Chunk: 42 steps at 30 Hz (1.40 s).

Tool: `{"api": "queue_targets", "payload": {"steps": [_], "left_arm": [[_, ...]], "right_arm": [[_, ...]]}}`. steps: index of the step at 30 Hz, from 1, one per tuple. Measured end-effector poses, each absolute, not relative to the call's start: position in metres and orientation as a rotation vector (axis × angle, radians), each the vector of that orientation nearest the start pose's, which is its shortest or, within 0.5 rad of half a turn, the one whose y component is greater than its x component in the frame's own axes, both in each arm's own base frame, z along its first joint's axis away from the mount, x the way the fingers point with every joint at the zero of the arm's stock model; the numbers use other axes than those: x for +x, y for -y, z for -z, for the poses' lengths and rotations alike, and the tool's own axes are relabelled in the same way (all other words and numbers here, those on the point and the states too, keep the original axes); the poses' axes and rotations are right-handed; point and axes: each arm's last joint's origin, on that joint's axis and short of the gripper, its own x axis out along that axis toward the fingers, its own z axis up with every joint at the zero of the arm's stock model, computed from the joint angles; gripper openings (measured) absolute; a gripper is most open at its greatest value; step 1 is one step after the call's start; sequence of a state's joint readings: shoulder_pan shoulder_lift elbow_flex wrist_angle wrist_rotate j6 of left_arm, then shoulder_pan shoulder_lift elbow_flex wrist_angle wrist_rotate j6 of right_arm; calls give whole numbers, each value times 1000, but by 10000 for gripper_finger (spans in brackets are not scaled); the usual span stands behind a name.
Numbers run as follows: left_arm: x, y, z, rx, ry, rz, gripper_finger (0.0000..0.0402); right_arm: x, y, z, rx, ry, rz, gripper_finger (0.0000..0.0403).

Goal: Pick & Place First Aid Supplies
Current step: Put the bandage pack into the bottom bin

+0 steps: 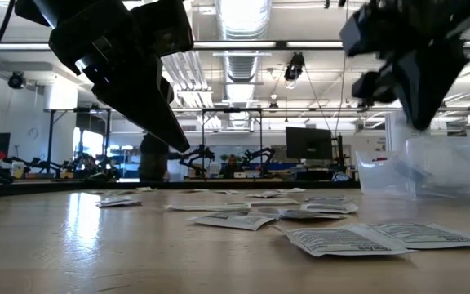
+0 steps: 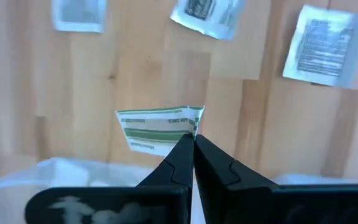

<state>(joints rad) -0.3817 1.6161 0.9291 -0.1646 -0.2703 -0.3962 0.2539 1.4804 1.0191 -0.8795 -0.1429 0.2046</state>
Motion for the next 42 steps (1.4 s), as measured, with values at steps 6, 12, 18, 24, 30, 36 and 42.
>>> {"api": "queue_targets", "payload": {"steps": [6, 12, 18, 24, 30, 36, 42], "left_arm": [[302, 113, -186, -103, -809, -57, 115], [302, 113, -186, -103, -809, -56, 115], [302, 113, -186, -103, -809, -56, 115], [302, 113, -186, -102, -810, -56, 115], [302, 113, -187, -101, -806, -54, 115], [302, 113, -187, -97, -806, -52, 115], [303, 114, -187, -102, -793, -50, 115]], "right_arm": [[226, -72, -265, 145, -1311, -196, 8], [195, -65, -287, 235, -1313, -123, 8], [180, -66, -279, 285, -1374, -64, 8], [168, -80, -252, 302, -1505, -48, 8], [159, -94, -235, 319, -1584, -28, 8], [155, -103, -217, 378, -1579, -34, 8], [153, -103, -210, 429, -1596, 35, 9]]}}
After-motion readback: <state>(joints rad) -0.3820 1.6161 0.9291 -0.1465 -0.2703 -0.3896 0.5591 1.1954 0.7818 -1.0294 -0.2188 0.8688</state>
